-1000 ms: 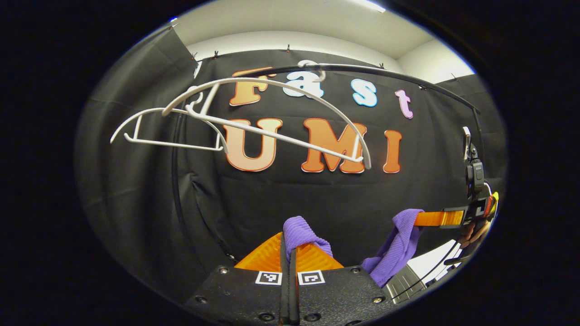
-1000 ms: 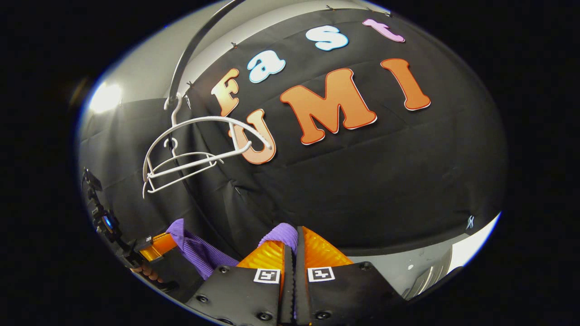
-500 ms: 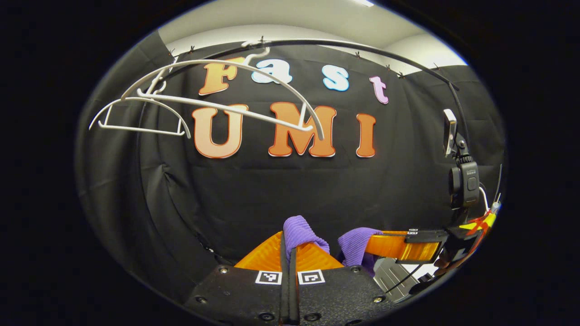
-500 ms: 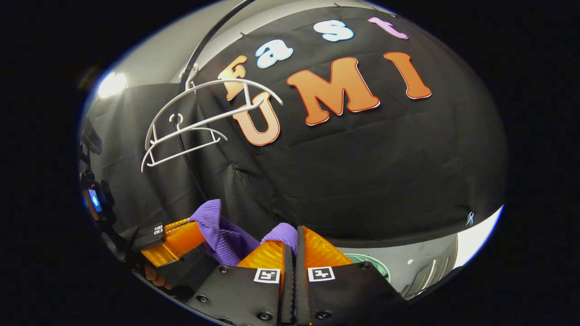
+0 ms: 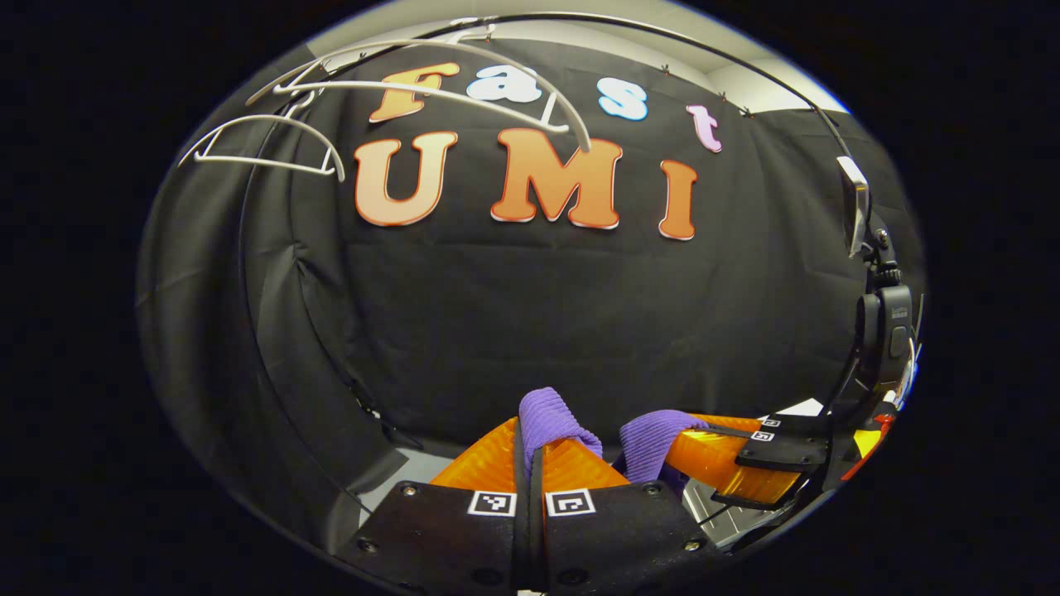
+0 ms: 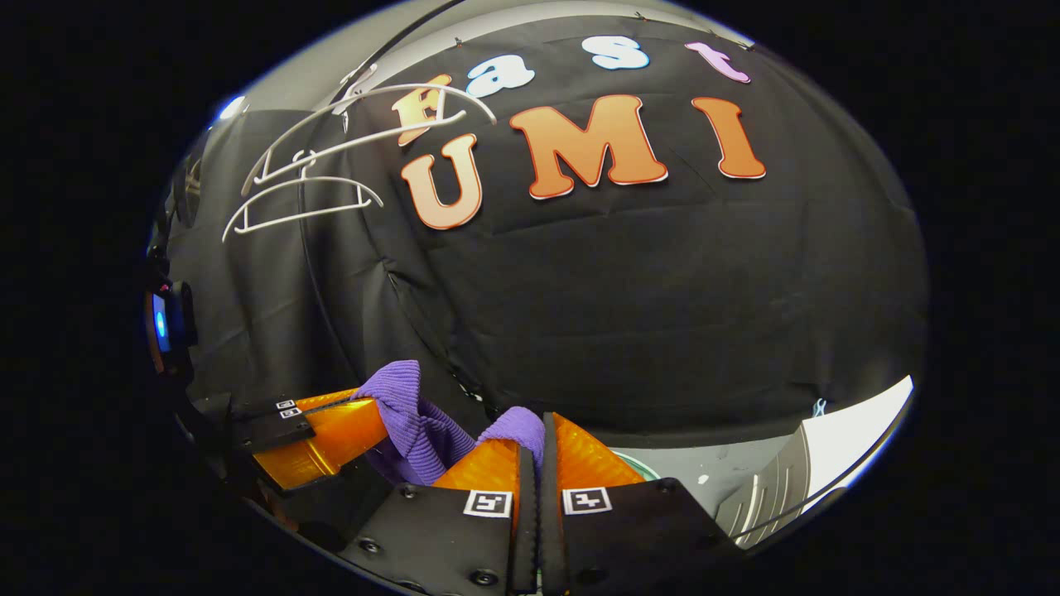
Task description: Grasp the clothes on the hanger with both hands and then place them into the laundry hamper below.
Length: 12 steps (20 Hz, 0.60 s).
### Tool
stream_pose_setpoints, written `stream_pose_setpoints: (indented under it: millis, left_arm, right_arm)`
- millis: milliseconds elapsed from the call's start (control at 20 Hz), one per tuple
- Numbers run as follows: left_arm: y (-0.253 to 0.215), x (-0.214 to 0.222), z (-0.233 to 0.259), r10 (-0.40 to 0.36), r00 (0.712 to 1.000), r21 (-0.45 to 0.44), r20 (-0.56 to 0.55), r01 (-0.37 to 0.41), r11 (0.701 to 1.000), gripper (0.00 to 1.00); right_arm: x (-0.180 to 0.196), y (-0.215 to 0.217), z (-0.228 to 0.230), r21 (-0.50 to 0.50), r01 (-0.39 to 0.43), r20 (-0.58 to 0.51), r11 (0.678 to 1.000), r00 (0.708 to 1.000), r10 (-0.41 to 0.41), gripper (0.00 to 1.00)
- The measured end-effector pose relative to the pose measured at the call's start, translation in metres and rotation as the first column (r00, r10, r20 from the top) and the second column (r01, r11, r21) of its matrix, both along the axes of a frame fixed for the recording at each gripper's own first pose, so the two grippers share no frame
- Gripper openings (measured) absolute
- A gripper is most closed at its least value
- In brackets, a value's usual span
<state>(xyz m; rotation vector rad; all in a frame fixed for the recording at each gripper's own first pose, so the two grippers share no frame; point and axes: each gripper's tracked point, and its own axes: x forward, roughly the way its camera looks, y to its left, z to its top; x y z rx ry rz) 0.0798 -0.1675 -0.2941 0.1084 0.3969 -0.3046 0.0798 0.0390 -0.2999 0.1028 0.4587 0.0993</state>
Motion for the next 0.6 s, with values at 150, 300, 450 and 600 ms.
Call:
stream_pose_setpoints:
  millis: [150, 300, 450, 600]
  left_arm:
    - [0.005, -0.004, -0.045, 0.011, 0.997, 0.022, -0.075, -0.009, 1.000, 0.00]
    - [0.008, -0.006, -0.098, 0.037, 0.980, 0.014, -0.197, -0.035, 0.999, 0.00]
    - [0.009, -0.010, -0.145, 0.049, 0.956, 0.017, -0.289, -0.046, 0.999, 0.00]
    - [0.014, -0.020, -0.199, 0.063, 0.919, 0.060, -0.389, -0.043, 0.997, 0.00]
  right_arm:
    - [-0.004, -0.013, -0.035, -0.029, 0.027, -0.033, 0.999, 0.999, -0.028, 0.09]
    - [-0.006, -0.025, -0.081, -0.030, 0.045, -0.098, 0.999, 0.994, -0.048, 0.09]
    - [-0.013, -0.040, -0.134, -0.040, 0.075, -0.198, 0.996, 0.977, -0.081, 0.10]
    - [-0.024, -0.052, -0.191, -0.035, 0.109, -0.303, 0.993, 0.946, -0.114, 0.10]
